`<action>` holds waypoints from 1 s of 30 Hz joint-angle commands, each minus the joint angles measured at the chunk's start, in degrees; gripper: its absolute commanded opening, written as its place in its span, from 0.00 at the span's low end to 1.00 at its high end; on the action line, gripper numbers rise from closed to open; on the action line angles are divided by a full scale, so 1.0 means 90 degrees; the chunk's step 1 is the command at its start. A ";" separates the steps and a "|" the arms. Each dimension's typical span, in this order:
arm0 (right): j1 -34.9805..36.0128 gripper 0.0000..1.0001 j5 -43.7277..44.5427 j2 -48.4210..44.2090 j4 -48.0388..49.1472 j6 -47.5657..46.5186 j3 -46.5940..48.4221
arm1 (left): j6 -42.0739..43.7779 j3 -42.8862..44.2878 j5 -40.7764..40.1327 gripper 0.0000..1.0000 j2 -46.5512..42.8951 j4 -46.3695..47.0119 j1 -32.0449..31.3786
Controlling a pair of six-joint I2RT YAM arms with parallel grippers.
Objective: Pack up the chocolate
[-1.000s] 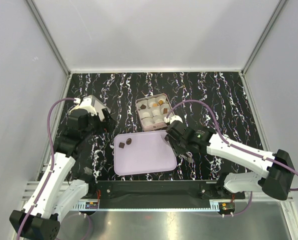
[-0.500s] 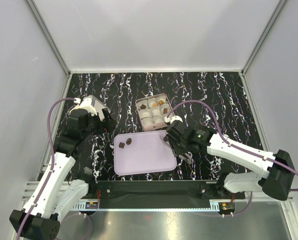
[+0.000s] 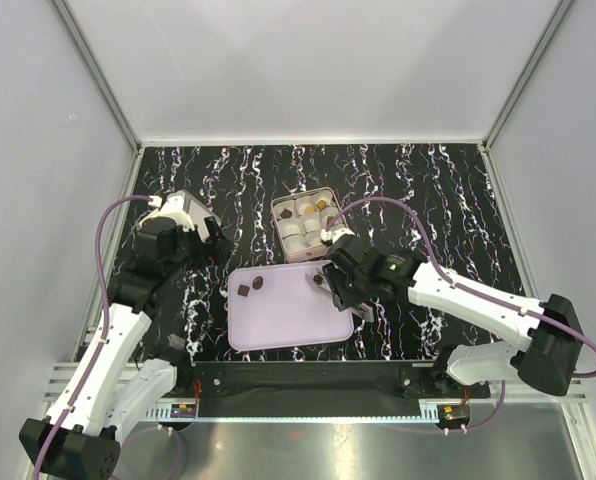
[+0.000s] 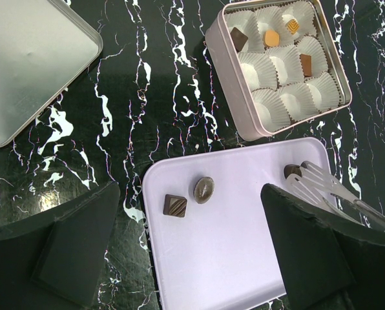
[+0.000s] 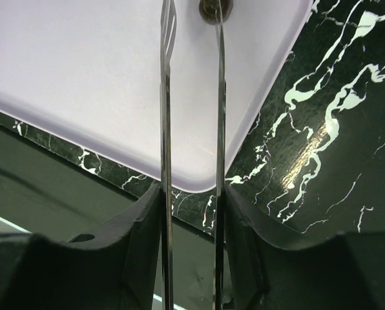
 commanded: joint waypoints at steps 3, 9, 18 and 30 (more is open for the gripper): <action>-0.0039 0.48 0.0278 -0.0326 -0.0074 -0.0134 0.0558 | -0.0014 0.0203 0.0086 0.99 0.0025 0.0205 0.0044; -0.0039 0.48 0.0435 -0.0405 -0.0123 -0.0183 0.0510 | -0.0014 0.0194 0.0096 0.99 0.0035 0.0215 0.0044; -0.0039 0.50 0.0366 -0.0229 0.0248 -0.0144 -0.0076 | -0.0014 0.0203 0.0096 0.99 0.0045 0.0205 0.0044; -0.0039 0.48 0.0122 -0.0043 0.0590 -0.0046 -0.0409 | -0.0014 0.0194 0.0096 0.99 0.0054 0.0205 0.0064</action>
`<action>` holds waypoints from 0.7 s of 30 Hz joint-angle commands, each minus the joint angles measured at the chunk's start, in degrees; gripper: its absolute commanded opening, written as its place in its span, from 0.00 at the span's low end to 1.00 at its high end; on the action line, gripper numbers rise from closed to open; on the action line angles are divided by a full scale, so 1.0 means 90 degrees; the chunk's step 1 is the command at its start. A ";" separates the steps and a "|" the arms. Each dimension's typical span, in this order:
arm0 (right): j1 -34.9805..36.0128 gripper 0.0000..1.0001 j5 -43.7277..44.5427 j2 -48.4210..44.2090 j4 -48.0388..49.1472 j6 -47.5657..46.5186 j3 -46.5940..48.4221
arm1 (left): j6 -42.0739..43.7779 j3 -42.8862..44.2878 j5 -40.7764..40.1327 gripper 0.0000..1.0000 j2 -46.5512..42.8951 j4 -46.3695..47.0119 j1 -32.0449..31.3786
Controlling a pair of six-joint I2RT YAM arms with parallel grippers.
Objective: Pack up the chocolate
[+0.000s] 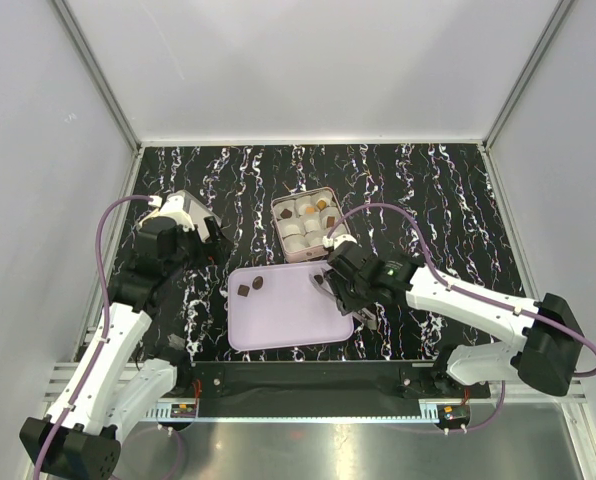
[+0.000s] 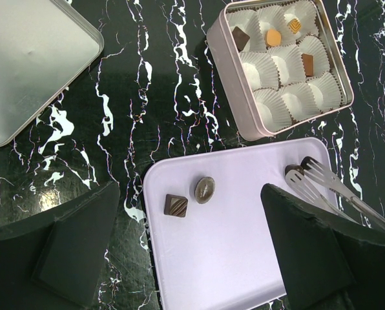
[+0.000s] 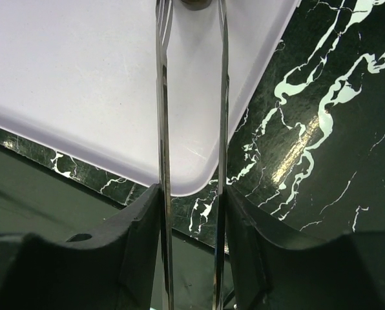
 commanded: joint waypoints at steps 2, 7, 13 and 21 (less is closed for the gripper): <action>-0.0037 0.48 -0.0091 -0.0007 0.0340 0.0037 -0.0001 | -0.0014 0.0203 0.0099 0.99 0.0011 0.0205 0.0042; -0.0037 0.45 -0.0121 0.0062 0.0301 0.0037 0.0029 | -0.0024 0.0194 0.0099 0.99 0.0011 0.0205 0.0052; -0.0037 0.40 0.0035 0.0071 0.0154 0.0017 0.0126 | -0.0024 0.0203 0.0099 0.99 0.0011 0.0205 0.0062; -0.0037 0.38 0.0035 -0.0172 -0.0197 -0.0061 0.0614 | -0.0024 0.0184 0.0108 0.99 0.0001 0.0195 0.0062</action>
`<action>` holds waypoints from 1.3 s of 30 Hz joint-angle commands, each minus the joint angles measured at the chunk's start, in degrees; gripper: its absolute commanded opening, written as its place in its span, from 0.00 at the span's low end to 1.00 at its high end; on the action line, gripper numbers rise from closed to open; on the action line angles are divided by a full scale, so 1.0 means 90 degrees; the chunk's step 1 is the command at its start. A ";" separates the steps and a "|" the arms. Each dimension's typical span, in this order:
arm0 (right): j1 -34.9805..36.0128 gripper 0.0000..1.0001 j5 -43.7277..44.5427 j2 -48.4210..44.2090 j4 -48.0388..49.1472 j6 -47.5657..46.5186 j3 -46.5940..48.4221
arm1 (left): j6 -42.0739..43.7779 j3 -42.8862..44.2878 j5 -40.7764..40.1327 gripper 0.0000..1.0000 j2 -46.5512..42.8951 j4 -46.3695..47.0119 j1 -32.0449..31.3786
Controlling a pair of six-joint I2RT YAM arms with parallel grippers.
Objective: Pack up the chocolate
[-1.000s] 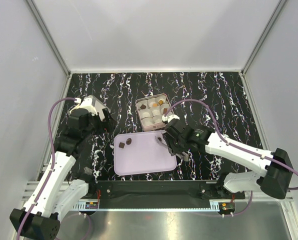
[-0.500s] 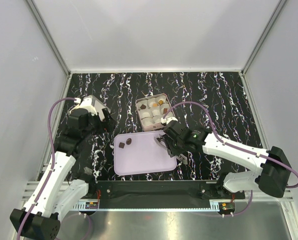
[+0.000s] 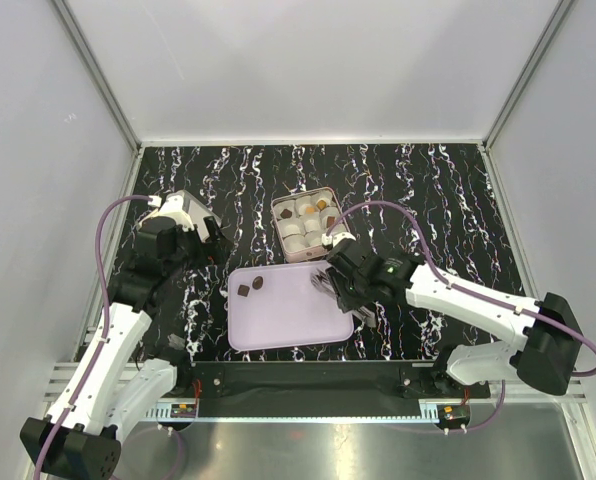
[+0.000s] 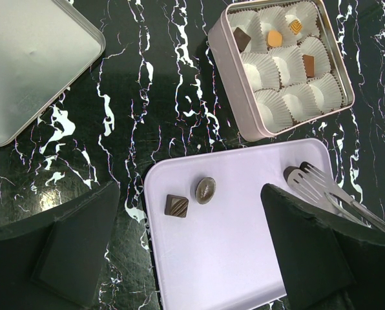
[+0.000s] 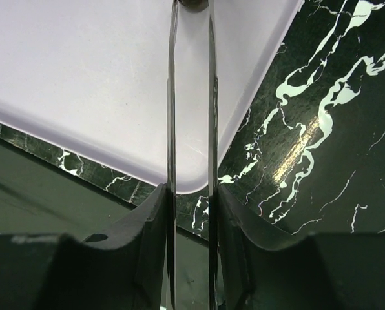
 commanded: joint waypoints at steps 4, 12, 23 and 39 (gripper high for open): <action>-0.0034 0.37 0.0101 -0.0265 -0.0290 -0.0166 0.0805 | -0.0024 0.0194 0.0096 0.99 -0.0009 0.0205 0.0037; -0.0171 0.36 0.0374 0.0086 -0.0593 -0.0439 0.1489 | -0.0024 0.0194 0.0096 0.99 -0.0038 0.0195 0.0037; -0.0240 0.50 0.0453 -0.0021 -0.0516 -0.0352 0.1021 | -0.0014 0.0194 0.0135 0.99 -0.0009 0.0215 0.0037; -0.0240 0.49 0.0345 0.0086 0.0266 -0.0205 0.0171 | -0.0024 0.0194 0.0126 0.99 0.0021 0.0215 0.0047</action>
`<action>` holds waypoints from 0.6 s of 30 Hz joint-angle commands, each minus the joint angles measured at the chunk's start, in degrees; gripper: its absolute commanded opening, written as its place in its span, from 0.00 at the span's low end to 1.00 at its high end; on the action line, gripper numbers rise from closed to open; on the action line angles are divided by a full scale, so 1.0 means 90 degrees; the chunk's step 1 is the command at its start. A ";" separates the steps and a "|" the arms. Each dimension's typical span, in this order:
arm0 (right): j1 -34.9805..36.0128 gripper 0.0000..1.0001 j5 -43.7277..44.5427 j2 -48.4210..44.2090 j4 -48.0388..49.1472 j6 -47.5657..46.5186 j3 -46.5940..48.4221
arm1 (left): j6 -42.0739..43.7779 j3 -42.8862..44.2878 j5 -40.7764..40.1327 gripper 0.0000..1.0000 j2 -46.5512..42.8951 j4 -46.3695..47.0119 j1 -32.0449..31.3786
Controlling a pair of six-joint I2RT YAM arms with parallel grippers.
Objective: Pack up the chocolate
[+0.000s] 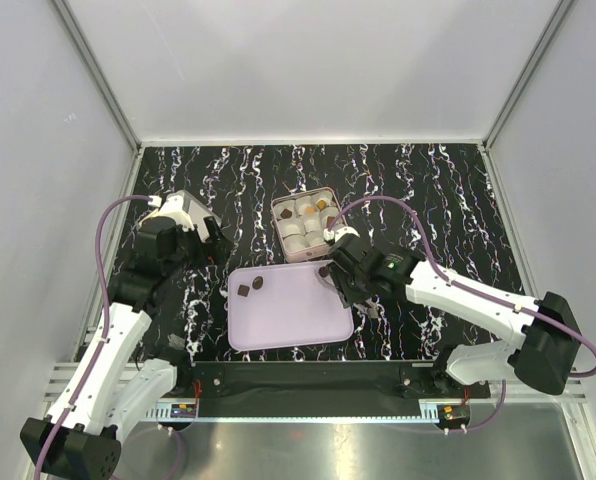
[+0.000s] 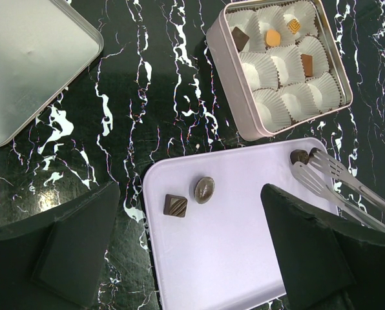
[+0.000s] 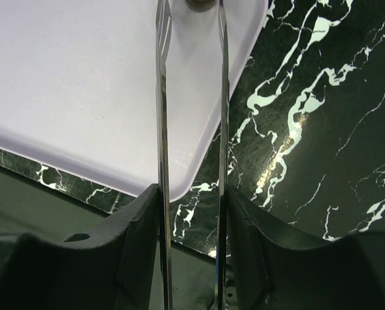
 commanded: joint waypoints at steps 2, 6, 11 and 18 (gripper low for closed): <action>-0.0065 0.50 0.0012 0.0057 0.0448 0.0067 -0.0016 | -0.0024 0.0194 0.0067 0.99 0.0021 0.0205 0.0035; -0.0055 0.49 -0.0027 0.0145 0.0507 0.0048 -0.0035 | -0.0024 0.0194 0.0077 0.99 0.0001 0.0215 0.0035; -0.0055 0.48 -0.0017 0.0262 0.0546 0.0038 -0.0055 | -0.0014 0.0194 0.0058 0.99 -0.0009 0.0205 0.0035; -0.0055 0.45 -0.0095 0.0243 0.0517 0.0028 -0.0036 | -0.0014 0.0194 0.0058 0.99 -0.0009 0.0205 0.0035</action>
